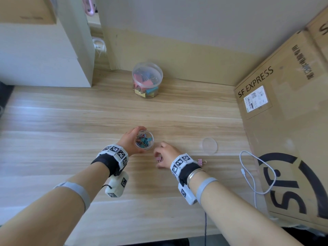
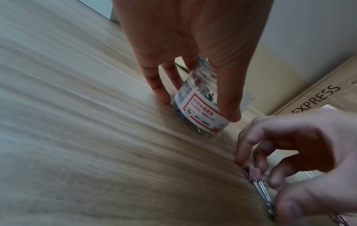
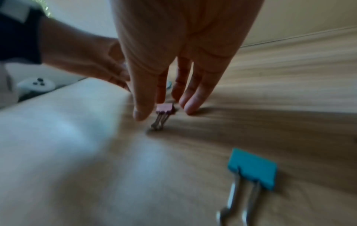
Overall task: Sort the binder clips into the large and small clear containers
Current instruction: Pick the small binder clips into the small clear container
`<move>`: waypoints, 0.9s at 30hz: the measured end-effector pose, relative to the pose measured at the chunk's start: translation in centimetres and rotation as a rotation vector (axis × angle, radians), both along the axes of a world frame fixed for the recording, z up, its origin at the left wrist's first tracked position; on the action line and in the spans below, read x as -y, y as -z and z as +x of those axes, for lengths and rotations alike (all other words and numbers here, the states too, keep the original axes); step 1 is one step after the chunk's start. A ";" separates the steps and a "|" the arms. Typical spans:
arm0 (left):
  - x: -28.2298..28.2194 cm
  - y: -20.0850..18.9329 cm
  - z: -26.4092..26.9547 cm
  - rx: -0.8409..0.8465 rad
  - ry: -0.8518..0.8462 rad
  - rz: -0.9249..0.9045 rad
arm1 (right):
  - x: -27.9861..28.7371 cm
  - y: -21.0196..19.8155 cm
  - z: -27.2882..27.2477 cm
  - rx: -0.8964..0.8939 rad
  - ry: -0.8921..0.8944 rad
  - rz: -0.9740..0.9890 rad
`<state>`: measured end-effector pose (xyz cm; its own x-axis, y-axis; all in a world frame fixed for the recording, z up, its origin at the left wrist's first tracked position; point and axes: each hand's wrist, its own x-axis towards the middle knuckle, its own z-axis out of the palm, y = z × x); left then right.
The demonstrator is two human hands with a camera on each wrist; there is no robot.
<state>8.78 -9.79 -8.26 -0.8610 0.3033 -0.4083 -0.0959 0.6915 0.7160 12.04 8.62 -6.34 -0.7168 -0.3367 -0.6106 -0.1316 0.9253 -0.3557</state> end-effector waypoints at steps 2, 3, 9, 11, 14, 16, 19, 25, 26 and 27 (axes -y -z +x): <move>0.0 0.1 0.1 -0.001 -0.005 0.008 | 0.2 0.5 0.4 -0.065 -0.031 -0.004; 0.0 0.1 0.1 -0.004 -0.008 0.012 | 0.3 0.6 0.4 -0.090 -0.041 -0.006; -0.2 0.1 0.1 0.005 -0.007 0.003 | -0.7 -0.8 -0.8 -0.183 0.145 -0.076; -0.8 0.1 0.1 0.003 0.004 0.006 | -1.0 -1.9 -1.4 -0.285 0.237 -0.206; -2.2 0.0 0.1 -0.007 0.041 -0.002 | -0.5 -3.6 -2.2 -0.352 0.326 -0.395; -3.1 0.1 0.2 -0.015 0.064 -0.004 | -0.8 -3.9 -2.6 -0.358 0.382 -0.384; -3.9 0.4 0.5 -0.007 0.080 -0.003 | -3.8 -2.9 -2.1 -0.294 0.424 -0.118; -4.9 0.7 0.5 -0.002 0.105 -0.003 | -8.9 -1.6 1.8 0.032 0.544 0.231; -5.2 0.6 0.4 -0.001 0.111 -0.002 | -9.2 -1.6 2.3 0.043 0.521 0.251; -5.4 0.6 0.4 -0.002 0.117 -0.003 | -9.4 -1.5 2.6 0.060 0.503 0.265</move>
<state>9.15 -4.36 -8.87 -0.8204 0.4010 -0.4077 -0.0130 0.6997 0.7143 14.64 18.03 -4.88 -0.7104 0.2072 -0.6726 0.3612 0.9275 -0.0958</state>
